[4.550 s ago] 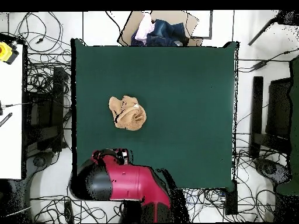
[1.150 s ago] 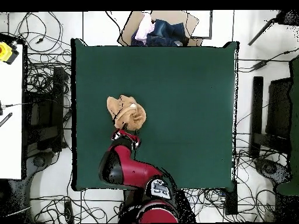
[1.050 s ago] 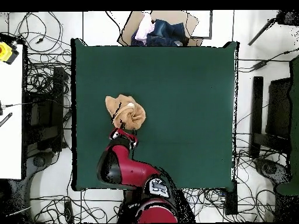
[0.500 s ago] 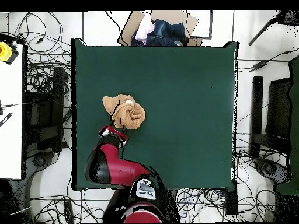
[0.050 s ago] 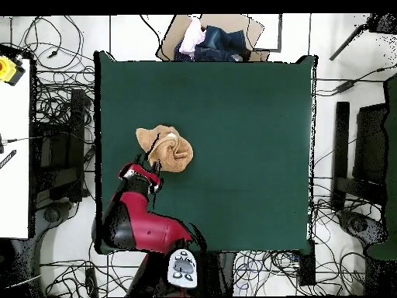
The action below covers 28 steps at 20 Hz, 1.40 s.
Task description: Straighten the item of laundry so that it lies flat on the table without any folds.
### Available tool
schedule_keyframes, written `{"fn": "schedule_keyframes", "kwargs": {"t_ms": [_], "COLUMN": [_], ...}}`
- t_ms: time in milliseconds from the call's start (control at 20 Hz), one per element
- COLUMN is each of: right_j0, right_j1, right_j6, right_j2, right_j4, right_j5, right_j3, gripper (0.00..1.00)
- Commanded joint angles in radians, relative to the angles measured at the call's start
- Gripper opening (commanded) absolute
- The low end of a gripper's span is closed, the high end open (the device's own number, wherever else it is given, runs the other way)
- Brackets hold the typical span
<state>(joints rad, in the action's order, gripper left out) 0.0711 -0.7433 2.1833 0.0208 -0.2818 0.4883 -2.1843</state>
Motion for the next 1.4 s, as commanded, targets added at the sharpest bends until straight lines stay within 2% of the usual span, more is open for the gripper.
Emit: {"fn": "schedule_keyframes", "kwargs": {"t_ms": [50, 200, 450, 700, 950, 1400], "right_j0": [0.001, 0.019, 0.033, 0.094, 0.101, 0.067], "right_j1": [-0.041, -0.011, 0.094, 0.163, 0.169, 0.178], "right_j6": [0.261, 0.255, 0.251, 0.203, 0.207, 0.249], "right_j2": [0.057, 0.05, 0.043, -0.006, -0.011, 0.011], "right_j4": [-0.095, -0.117, -0.139, -0.222, -0.236, -0.187], "right_j5": [-0.13, -0.112, -0.025, -0.017, -0.009, 0.056], "right_j3": [-0.034, -0.012, 0.038, 0.078, 0.082, 0.107], "gripper": [1.0, 1.0, 1.0, 1.0, 1.0, 1.0]}}
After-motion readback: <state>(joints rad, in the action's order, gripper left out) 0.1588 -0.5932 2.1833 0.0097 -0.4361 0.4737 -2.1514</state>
